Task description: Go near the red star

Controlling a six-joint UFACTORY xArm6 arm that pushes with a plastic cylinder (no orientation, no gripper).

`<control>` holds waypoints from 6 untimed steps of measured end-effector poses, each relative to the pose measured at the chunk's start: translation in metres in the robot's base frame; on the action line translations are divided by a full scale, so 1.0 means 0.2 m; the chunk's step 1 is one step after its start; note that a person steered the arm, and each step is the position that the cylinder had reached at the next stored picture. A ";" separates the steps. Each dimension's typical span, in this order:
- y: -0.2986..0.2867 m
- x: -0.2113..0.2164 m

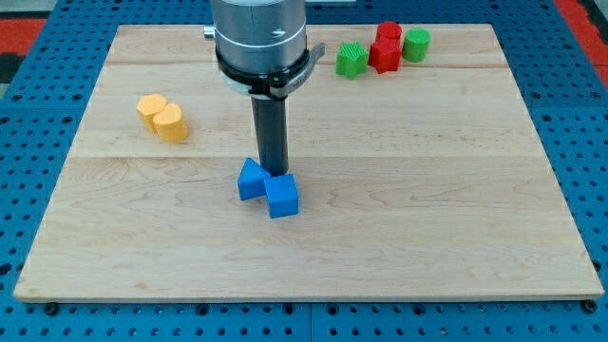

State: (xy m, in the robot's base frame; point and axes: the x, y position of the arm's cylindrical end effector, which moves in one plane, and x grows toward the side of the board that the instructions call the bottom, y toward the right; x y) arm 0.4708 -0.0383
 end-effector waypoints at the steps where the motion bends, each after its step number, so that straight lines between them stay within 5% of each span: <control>1: 0.20 -0.18; 3: 0.74 -0.77; 6: 0.87 -0.85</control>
